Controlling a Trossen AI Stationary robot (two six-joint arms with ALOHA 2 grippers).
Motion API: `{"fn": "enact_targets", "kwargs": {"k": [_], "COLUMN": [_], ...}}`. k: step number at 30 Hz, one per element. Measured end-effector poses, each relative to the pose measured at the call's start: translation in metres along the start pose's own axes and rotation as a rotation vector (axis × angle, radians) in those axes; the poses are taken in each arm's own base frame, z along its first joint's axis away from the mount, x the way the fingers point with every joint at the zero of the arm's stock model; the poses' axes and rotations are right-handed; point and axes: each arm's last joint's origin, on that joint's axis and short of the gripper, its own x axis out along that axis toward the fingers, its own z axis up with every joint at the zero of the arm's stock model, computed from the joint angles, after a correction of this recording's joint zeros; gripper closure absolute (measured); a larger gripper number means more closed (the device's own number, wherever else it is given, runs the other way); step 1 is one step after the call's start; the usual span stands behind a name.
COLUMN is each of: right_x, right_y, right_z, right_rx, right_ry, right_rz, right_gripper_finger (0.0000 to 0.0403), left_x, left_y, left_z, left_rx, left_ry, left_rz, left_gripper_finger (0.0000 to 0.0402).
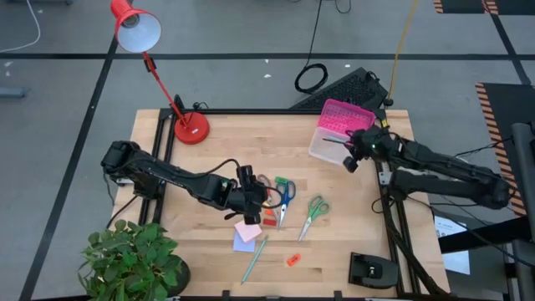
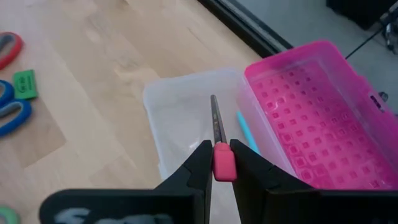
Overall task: Pack school essentials
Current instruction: Put the blue pencil into the supply box
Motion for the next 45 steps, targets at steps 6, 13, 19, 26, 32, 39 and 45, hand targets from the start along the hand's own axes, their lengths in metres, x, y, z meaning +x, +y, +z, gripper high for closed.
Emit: {"fn": "enact_targets", "kwargs": {"k": [6,13,19,26,32,39,45], "right_x": [0.008,0.013,0.016,0.018,0.018,0.029,0.064], "right_y": [-0.013,-0.024,-0.026,-0.030,-0.029,-0.025,-0.016], "right_z": [0.002,0.002,0.001,0.001,0.001,0.006,0.006], "right_rx": [0.009,0.049,0.056,0.067,0.061,0.146,0.112], "right_ry": [0.026,0.055,0.074,0.088,0.086,0.078,0.171], "right_rz": [0.027,-0.007,-0.023,-0.068,-0.060,0.027,0.122], "right_gripper_finger": [0.0367,0.0362,0.0327,0.0289,0.0276,0.0275,0.0277], "left_x": [-0.003,-0.006,-0.008,-0.008,-0.008,-0.008,-0.008], "left_y": [-0.006,-0.011,-0.014,-0.014,-0.014,-0.015,-0.016], "left_z": [-0.001,-0.002,-0.003,-0.002,-0.002,0.000,0.006], "left_rx": [-0.001,-0.015,-0.021,-0.021,-0.022,-0.029,-0.004], "left_ry": [-0.005,-0.010,-0.013,-0.014,-0.015,-0.036,-0.091], "left_rz": [-0.012,-0.020,-0.026,-0.027,-0.027,-0.032,-0.043], "left_gripper_finger": [0.0156,0.0156,0.0156,0.0156,0.0156,0.0156,0.0156]}}
